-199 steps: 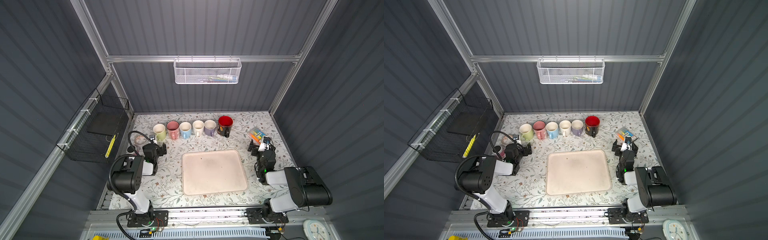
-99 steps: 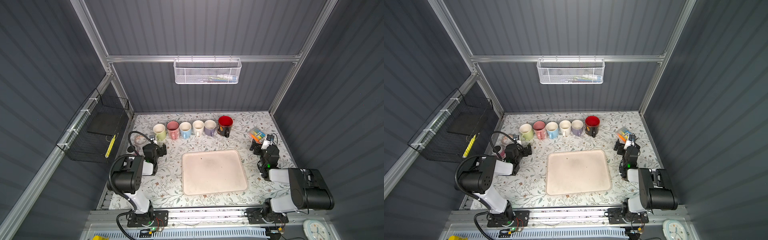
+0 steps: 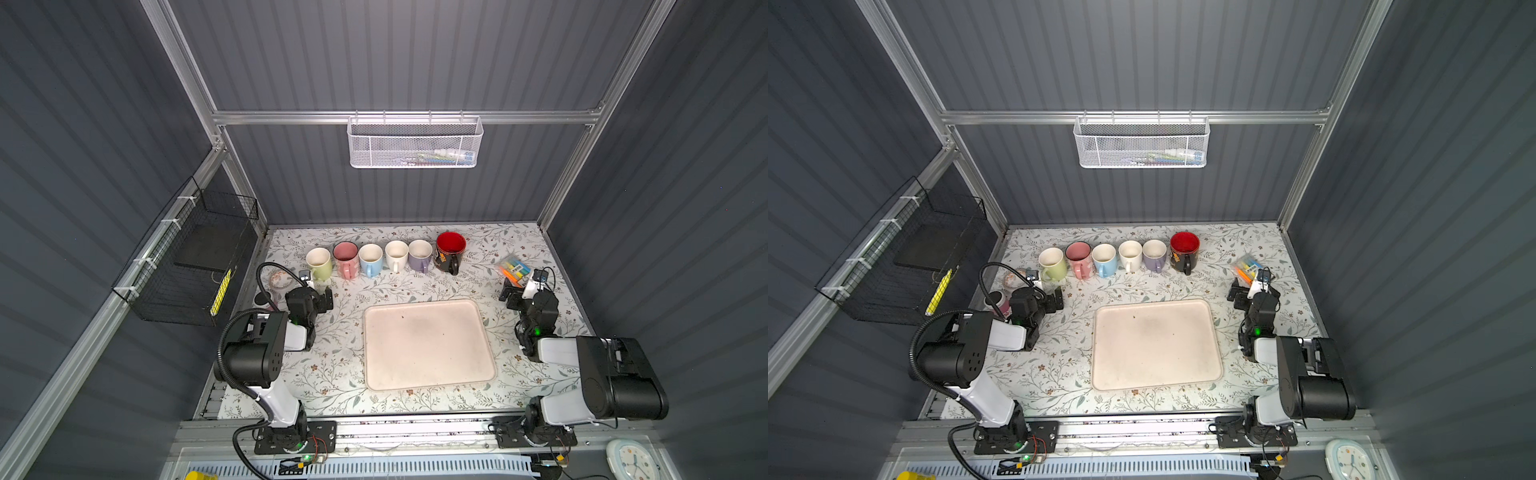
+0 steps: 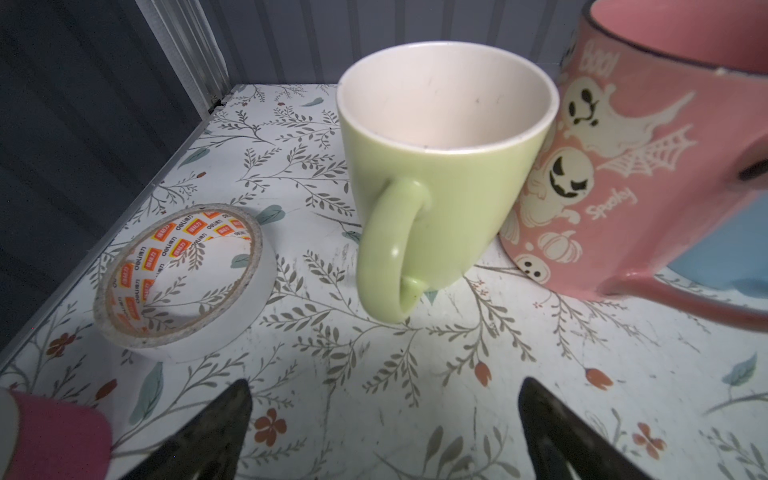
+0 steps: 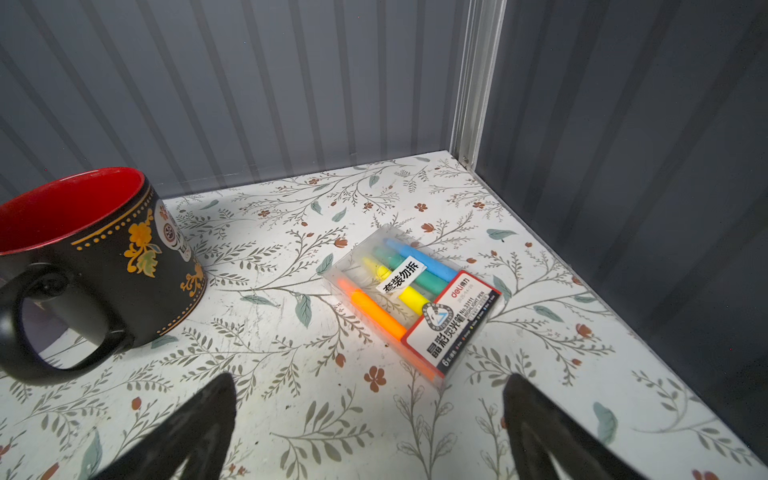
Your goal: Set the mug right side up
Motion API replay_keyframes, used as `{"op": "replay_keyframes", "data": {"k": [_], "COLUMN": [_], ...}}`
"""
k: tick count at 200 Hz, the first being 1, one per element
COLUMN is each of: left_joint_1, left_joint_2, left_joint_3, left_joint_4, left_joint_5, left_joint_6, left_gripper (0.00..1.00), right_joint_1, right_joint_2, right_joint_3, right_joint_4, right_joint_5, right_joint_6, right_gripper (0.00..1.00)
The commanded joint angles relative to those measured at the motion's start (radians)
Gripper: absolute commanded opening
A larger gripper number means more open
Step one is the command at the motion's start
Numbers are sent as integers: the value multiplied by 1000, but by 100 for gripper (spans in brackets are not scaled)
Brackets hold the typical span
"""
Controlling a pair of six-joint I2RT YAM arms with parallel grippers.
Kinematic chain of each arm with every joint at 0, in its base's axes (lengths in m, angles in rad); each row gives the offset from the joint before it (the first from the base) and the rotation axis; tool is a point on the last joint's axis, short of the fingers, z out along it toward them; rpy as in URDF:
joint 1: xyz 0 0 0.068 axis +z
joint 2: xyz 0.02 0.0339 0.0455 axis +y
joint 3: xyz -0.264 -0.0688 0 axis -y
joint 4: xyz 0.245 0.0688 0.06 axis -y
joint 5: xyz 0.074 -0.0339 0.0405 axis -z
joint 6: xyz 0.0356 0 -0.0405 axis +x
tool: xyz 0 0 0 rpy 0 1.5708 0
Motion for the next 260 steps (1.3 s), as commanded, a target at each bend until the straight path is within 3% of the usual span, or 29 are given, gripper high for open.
{"op": "replay_keyframes", "data": {"k": [1,260], "left_joint_1": [-4,-5], "left_joint_2": [4,6], "left_joint_3": [1,1], "left_joint_4": [1,1], "left_joint_5": [6,8], "left_joint_6": [18,17], "left_gripper": [100,100], "right_joint_1": [6,10], "right_joint_2": [1,1], "right_joint_3": [-3,2], "right_joint_4": [-10,-18], "right_joint_5": [-7,-50], "right_joint_6": [6,-17], "right_gripper": [99,99]}}
